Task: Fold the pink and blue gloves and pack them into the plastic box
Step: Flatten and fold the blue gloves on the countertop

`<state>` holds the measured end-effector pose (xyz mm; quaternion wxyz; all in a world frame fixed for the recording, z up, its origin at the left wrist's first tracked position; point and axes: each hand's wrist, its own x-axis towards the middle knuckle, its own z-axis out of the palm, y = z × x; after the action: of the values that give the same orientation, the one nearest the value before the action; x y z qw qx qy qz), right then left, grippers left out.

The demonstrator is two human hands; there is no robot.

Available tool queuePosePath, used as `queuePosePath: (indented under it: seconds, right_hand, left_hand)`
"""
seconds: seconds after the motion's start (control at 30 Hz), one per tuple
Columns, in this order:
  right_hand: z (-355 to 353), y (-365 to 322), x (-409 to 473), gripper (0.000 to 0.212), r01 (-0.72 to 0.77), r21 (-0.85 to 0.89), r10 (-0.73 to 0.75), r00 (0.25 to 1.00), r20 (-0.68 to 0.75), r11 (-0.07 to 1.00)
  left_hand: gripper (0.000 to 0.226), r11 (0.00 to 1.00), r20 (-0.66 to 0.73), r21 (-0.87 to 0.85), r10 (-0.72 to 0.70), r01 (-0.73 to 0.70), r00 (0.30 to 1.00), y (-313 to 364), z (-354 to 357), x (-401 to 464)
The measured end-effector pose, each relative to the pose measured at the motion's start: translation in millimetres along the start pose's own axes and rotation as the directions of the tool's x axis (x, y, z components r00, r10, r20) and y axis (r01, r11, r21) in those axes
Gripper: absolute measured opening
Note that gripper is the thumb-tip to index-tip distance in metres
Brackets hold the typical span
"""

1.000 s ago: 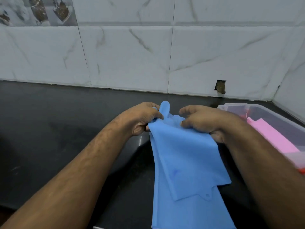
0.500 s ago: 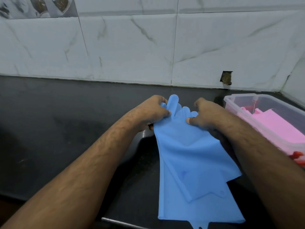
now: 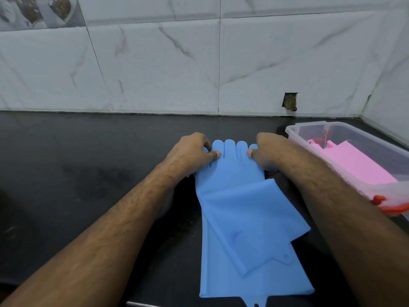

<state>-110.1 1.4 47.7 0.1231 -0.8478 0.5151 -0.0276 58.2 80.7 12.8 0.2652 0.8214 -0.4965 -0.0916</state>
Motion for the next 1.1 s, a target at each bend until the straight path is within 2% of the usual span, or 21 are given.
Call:
queuePosePath:
  seconds: [0.1,0.17,0.23,0.3,0.4,0.53,0.6,0.7,0.87,0.97,1.03,1.1]
  right_hand:
    - [2,0,2,0.02,-0.039,-0.026,0.04,0.999,0.035,0.999]
    - [2,1,5,0.022,-0.048,0.003,0.048,0.998,0.035,0.999]
    - [2,3,8,0.024,-0.037,0.099,0.041,0.998,-0.04,0.994]
    - [6,5,10,0.024,-0.008,0.181,0.029,0.993,-0.113,0.983]
    - [12,7,11,0.025,0.003,0.215,0.025,0.992,-0.126,0.977]
    - [10,5,15,0.025,0.061,0.224,-0.01,0.974,-0.225,0.973]
    - [14,3,18,0.021,0.036,0.214,0.009,0.978,-0.207,0.976]
    - [20,5,19,0.02,-0.01,0.172,0.035,0.989,-0.145,0.985]
    - [19,3,19,0.028,0.035,0.131,-0.028,0.998,-0.057,0.991]
    - [18,5,17,0.024,0.03,0.185,-0.03,1.0,-0.005,0.982]
    - [16,7,15,0.016,0.058,0.268,-0.062,0.998,0.008,0.962]
    - [14,8,12,0.018,0.079,0.379,-0.09,0.996,0.012,0.922]
  left_hand:
    - [0.04,1.0,-0.056,-0.005,0.0,0.0,0.998,-2,0,1]
    - [0.053,0.999,-0.066,0.018,0.053,-0.051,0.996,0,2,2]
    - [0.063,0.993,-0.022,-0.008,0.115,-0.115,0.993,2,5,2]
    - [0.065,0.984,0.05,-0.136,0.124,-0.116,0.991,3,10,1]
    - [0.052,0.972,0.094,-0.214,0.117,-0.094,0.989,-1,13,3]
    - [0.023,0.943,0.001,-0.32,0.092,-0.087,0.996,-10,11,13]
    - [0.013,0.931,-0.034,-0.356,0.069,-0.077,0.997,-13,13,15]
    - [0.016,0.935,-0.077,-0.347,0.051,-0.074,0.996,-14,16,19]
    - [0.013,0.946,-0.127,-0.317,0.027,-0.067,0.991,-16,16,21]
    - [0.006,0.955,-0.146,-0.29,0.014,-0.056,0.989,-15,13,20]
    - [0.009,0.959,-0.14,-0.28,0.0,-0.039,0.99,-12,10,18]
    - [0.016,0.962,-0.078,-0.274,-0.033,0.01,0.996,-9,9,17]
